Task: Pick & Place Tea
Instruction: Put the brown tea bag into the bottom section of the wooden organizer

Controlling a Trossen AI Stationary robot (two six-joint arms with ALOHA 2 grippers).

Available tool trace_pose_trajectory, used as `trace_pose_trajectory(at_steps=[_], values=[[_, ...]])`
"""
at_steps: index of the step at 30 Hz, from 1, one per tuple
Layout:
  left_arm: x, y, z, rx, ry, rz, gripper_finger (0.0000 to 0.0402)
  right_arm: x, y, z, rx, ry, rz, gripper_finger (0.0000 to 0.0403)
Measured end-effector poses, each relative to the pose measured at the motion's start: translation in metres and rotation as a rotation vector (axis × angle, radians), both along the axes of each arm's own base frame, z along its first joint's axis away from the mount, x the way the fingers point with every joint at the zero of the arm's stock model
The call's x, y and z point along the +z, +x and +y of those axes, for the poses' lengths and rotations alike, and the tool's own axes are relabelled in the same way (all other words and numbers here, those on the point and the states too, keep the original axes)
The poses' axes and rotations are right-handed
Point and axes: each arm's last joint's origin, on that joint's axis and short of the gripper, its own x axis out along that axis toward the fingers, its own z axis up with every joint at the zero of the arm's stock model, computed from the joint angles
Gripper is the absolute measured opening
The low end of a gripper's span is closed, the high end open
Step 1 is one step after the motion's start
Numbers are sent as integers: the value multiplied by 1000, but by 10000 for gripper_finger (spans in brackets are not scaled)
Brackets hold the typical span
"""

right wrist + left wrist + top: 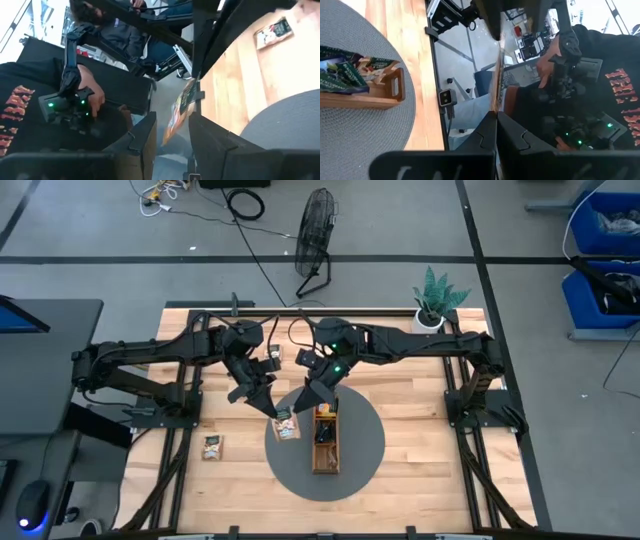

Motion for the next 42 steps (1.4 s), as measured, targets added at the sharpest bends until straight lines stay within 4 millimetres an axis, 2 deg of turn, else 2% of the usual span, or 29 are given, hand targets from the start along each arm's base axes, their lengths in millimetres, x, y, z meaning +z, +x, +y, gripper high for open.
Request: trace_pose_trajectory(at_steps=[17,21,26,30,35,42], values=[[-1,0,0,13,8,6,1,-16,10,2,-37,8,61,116],[-1,0,0,14,8,9,1,-14,11,2,-34,8,48,85],[-1,0,0,16,11,4,2,-14,10,5,1,12,41,13],[-1,1,1,52,33,6,3,-14,10,6,-4,6,40,7],[0,1,3,107,101,-28,26,-10,5,6,-40,-18,43,2],[2,-1,7,160,151,-54,85,13,-22,5,-158,-146,50,1]])
